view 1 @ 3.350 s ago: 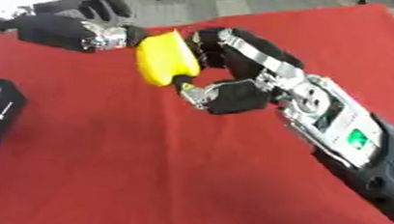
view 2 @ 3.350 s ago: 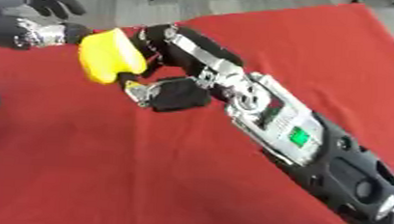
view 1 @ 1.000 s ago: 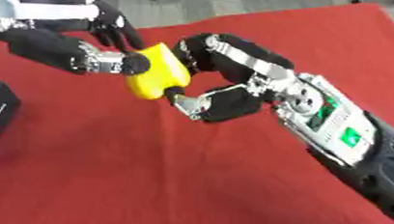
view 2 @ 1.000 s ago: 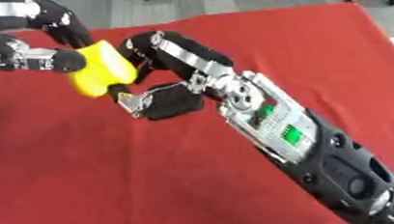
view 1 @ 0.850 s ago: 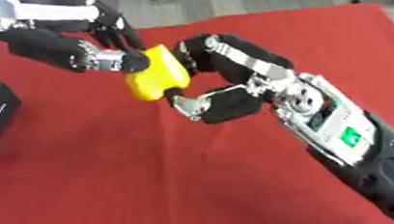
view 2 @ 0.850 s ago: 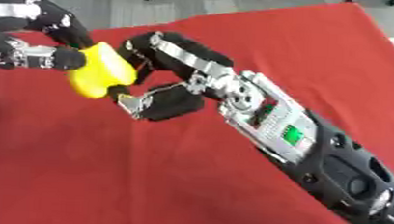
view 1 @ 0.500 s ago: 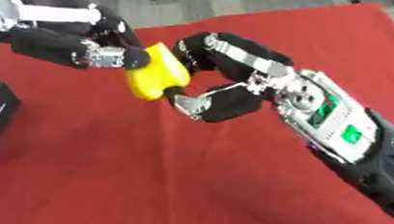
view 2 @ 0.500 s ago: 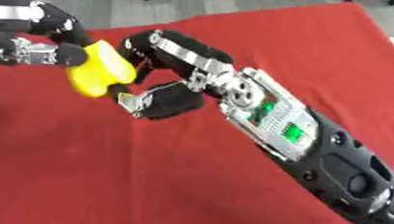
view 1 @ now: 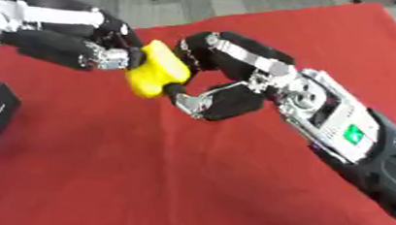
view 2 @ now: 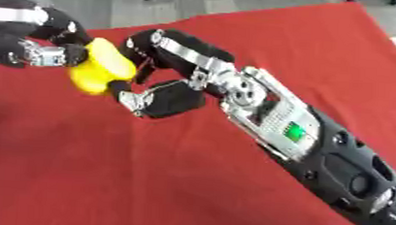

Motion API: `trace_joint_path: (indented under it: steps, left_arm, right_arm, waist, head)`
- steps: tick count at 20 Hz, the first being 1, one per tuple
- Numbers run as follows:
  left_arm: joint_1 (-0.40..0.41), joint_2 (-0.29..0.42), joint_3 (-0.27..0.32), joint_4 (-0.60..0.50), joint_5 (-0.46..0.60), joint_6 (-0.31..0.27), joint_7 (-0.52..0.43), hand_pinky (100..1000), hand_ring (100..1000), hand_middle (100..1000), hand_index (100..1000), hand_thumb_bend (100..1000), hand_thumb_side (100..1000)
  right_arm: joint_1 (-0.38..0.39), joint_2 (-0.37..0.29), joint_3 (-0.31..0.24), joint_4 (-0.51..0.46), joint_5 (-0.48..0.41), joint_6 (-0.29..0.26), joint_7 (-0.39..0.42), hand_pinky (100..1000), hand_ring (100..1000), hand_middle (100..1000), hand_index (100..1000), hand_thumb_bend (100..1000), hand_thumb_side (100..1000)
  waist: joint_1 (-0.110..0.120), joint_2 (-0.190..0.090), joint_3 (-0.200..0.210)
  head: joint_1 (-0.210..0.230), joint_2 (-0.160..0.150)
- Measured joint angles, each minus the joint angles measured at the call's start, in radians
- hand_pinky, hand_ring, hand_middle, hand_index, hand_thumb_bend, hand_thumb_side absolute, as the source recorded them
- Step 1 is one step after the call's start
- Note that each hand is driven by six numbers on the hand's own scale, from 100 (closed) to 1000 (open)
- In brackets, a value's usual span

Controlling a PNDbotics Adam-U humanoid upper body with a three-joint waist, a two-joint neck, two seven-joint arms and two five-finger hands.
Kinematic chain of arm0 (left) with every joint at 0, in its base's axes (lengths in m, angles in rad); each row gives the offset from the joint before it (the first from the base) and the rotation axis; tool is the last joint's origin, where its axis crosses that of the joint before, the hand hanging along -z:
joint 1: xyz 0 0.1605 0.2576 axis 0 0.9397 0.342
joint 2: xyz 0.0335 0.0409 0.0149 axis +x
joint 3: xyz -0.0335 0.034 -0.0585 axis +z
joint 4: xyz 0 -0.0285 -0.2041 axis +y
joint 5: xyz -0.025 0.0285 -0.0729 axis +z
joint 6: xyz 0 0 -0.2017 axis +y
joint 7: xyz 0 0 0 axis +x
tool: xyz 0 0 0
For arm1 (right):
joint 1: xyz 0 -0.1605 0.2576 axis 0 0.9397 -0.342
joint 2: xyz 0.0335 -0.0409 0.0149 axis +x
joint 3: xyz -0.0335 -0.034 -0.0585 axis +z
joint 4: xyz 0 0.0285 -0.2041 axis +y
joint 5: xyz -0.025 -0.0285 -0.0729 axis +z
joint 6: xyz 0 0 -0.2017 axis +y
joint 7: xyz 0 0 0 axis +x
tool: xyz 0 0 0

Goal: Pick up the objects with one hand, pass them to the other hand, and then place them into the box on the other side of the table.

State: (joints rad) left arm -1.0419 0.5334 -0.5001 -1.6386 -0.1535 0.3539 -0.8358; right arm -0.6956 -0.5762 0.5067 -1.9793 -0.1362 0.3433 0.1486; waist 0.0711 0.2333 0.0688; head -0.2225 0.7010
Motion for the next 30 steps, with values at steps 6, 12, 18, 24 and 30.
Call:
trace_joint_path:
  steps: [6, 12, 18, 24, 30]
  left_arm:
    - [-0.011, -0.017, -0.006, 0.021, -0.013, -0.005, -0.029, 863, 806, 766, 748, 100, 758]
    - [-0.011, -0.017, 0.004, 0.009, 0.036, -0.007, -0.027, 857, 783, 736, 730, 100, 839]
    - [0.003, -0.015, 0.01, 0.009, 0.127, -0.05, -0.047, 865, 794, 750, 790, 457, 880]
    - [0.005, -0.014, 0.003, 0.022, 0.164, -0.126, -0.063, 868, 798, 753, 821, 563, 902]
    - [0.005, -0.007, -0.005, 0.022, 0.164, -0.163, -0.067, 869, 802, 754, 829, 564, 900]
  right_arm:
    - [0.0, 0.003, -0.004, 0.0, -0.006, 0.026, -0.009, 642, 683, 461, 567, 100, 147]
    - [0.0, 0.003, -0.008, 0.0, -0.009, 0.037, -0.016, 641, 683, 461, 566, 100, 147]
    - [0.0, 0.002, -0.013, 0.0, -0.006, 0.047, -0.019, 642, 683, 461, 566, 100, 146]
    - [0.0, 0.002, -0.012, 0.0, 0.0, 0.048, -0.016, 642, 683, 462, 566, 100, 144]
    - [0.0, 0.002, -0.012, 0.0, 0.003, 0.048, -0.011, 640, 683, 461, 566, 100, 144]
  waist:
    - [0.0, 0.0, 0.0]
    - [0.0, 0.0, 0.0]
    - [0.0, 0.0, 0.0]
    - [0.0, 0.0, 0.0]
    - [0.0, 0.0, 0.0]
  head:
    - [-0.001, 0.0]
    - [-0.001, 0.0]
    - [-0.004, 0.0]
    - [-0.007, 0.0]
    - [-0.009, -0.001]
